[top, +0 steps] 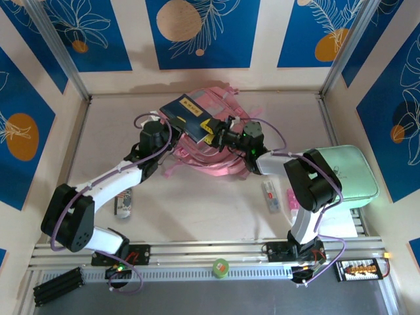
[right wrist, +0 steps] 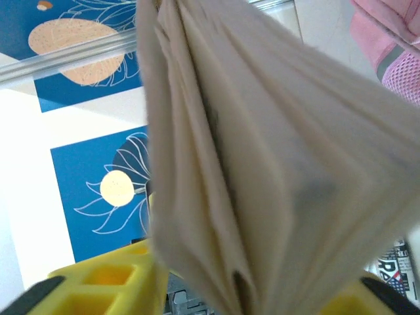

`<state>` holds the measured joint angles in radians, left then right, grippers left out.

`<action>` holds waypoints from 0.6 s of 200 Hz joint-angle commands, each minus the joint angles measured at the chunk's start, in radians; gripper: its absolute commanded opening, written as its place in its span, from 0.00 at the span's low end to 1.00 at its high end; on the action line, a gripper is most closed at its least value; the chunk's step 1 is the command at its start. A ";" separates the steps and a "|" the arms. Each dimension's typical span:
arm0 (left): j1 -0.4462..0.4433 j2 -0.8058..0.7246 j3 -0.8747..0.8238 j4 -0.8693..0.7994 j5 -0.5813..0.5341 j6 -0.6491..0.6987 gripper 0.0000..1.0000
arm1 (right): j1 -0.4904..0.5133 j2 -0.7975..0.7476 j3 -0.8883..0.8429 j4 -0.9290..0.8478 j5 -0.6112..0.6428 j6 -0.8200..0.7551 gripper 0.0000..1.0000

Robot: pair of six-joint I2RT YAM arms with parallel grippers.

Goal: Pack the student bag
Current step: Pass the book.

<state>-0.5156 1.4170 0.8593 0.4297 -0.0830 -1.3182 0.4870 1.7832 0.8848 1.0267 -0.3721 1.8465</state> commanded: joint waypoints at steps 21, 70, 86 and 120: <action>-0.011 -0.012 -0.009 0.030 -0.004 0.021 0.00 | -0.007 -0.058 -0.004 0.000 0.028 -0.063 0.18; -0.011 -0.044 0.052 -0.190 0.004 0.215 0.61 | -0.032 -0.228 0.005 -0.342 0.047 -0.343 0.06; -0.011 -0.044 0.103 -0.307 0.032 0.351 0.75 | -0.050 -0.318 0.011 -0.512 0.087 -0.475 0.05; -0.029 0.000 0.189 -0.447 0.131 0.595 1.00 | -0.115 -0.492 0.007 -0.807 0.210 -0.690 0.05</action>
<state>-0.5251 1.4086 0.9833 0.1394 -0.0315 -0.9539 0.4175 1.4048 0.8825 0.4557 -0.2779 1.3872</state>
